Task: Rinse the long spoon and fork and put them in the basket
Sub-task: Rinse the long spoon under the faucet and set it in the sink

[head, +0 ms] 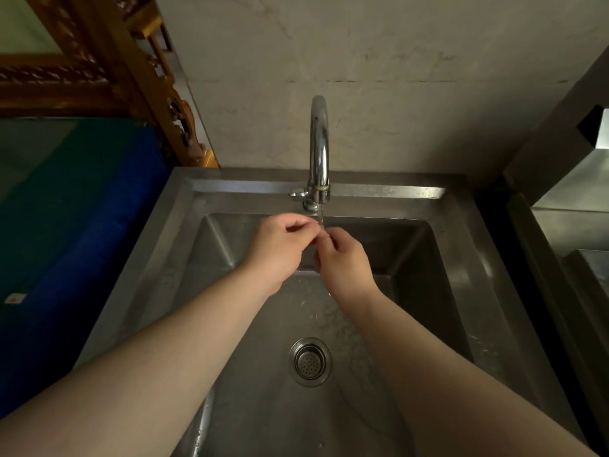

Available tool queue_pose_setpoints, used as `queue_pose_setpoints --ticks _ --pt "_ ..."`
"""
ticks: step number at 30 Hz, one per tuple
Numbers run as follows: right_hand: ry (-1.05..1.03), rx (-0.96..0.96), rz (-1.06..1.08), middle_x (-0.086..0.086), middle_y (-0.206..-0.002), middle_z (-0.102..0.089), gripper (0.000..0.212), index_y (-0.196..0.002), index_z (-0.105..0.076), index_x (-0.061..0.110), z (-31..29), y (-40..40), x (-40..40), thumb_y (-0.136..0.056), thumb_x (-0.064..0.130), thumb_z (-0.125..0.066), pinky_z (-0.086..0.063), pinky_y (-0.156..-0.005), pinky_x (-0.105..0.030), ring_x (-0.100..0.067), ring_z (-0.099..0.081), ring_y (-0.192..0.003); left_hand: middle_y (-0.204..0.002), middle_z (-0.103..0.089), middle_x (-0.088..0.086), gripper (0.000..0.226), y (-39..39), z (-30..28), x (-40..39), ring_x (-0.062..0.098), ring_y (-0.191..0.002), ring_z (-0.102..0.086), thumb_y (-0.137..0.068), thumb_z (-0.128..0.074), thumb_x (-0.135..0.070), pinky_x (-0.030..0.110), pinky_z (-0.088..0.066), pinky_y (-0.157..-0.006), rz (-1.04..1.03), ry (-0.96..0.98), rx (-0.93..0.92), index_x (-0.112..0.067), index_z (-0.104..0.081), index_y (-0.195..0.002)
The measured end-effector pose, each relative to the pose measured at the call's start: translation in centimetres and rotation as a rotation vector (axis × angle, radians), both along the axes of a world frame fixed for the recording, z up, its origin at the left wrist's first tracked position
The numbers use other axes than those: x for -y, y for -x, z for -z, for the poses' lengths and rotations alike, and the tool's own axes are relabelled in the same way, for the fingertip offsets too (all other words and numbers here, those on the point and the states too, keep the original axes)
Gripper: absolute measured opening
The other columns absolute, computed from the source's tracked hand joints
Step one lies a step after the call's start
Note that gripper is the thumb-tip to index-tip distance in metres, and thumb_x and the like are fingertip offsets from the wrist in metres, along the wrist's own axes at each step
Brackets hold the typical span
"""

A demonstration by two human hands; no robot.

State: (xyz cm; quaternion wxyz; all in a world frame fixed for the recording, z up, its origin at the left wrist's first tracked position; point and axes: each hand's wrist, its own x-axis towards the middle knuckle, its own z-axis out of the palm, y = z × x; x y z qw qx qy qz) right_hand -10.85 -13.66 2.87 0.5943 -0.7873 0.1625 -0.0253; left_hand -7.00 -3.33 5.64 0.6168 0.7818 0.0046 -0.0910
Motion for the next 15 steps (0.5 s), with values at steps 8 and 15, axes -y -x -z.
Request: queue_pose_setpoints --ticks 8,15 --pt "-0.208 -0.012 -0.03 0.008 -0.054 -0.056 0.025 -0.084 -0.066 0.02 1.4 0.8 -0.5 -0.097 0.017 -0.045 -0.041 -0.048 -0.027 -0.007 -0.049 -0.05 -0.074 -0.067 -0.012 0.009 -0.6 0.1 -0.9 -0.001 -0.067 -0.059 -0.09 -0.063 -0.022 0.008 -0.044 -0.058 -0.045 -0.076 0.069 -0.025 -0.07 -0.084" --pt "-0.212 0.013 -0.014 0.006 -0.06 -0.058 0.027 -0.083 -0.065 0.013 1.8 0.7 0.3 -0.098 0.029 -0.049 -0.046 -0.055 -0.034 -0.009 -0.052 -0.054 -0.084 -0.074 0.002 0.013 -0.2 0.9 0.4 0.014 -0.083 -0.068 -0.089 -0.064 -0.024 0.028 -0.052 -0.073 0.038 -0.018 0.012 -0.016 -0.073 -0.085"
